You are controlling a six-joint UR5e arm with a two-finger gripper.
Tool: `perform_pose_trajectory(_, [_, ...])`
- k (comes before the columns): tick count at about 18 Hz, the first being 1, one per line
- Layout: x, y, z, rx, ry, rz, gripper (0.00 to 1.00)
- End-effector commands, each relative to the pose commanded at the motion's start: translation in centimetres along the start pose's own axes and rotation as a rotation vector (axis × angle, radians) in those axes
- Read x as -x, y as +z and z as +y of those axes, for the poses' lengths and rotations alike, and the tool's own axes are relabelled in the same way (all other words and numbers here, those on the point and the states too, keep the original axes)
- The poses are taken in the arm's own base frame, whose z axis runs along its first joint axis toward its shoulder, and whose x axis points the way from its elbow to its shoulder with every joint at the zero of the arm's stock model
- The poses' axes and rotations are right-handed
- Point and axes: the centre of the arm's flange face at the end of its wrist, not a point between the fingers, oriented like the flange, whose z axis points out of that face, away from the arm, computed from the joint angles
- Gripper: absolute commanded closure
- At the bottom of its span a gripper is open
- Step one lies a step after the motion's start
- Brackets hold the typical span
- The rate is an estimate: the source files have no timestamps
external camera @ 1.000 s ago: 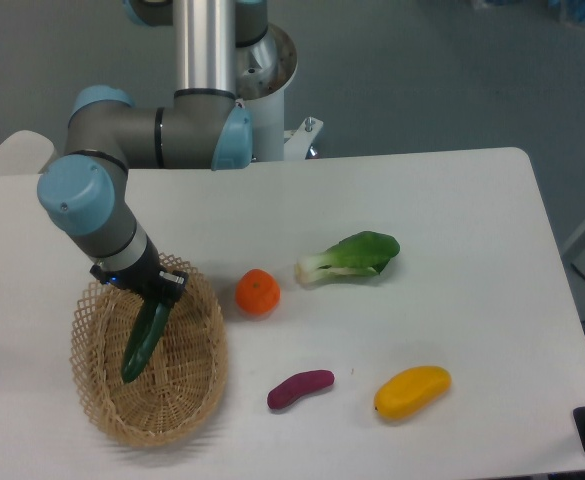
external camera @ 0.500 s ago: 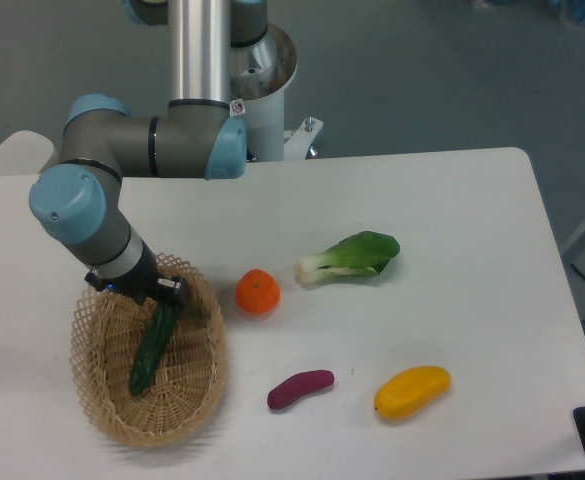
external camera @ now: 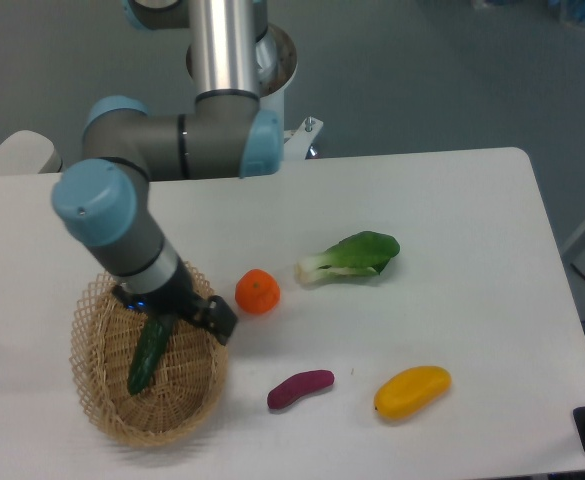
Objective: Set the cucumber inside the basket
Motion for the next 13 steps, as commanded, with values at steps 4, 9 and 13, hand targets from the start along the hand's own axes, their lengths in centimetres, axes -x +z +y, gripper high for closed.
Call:
perform_pose_trajectory(4, [4.3, -1.7, 3.5, -0.033, 0.147, -0.001, 0.0])
perform_pose_trajectory(9, [8.5, -1.8, 7.7, -0.035, 0.363, 0.001, 0.0])
perform_pose_trajectory(13, [11.0, -1.5, 10.8, -0.025, 0.513, 0.005, 0.0])
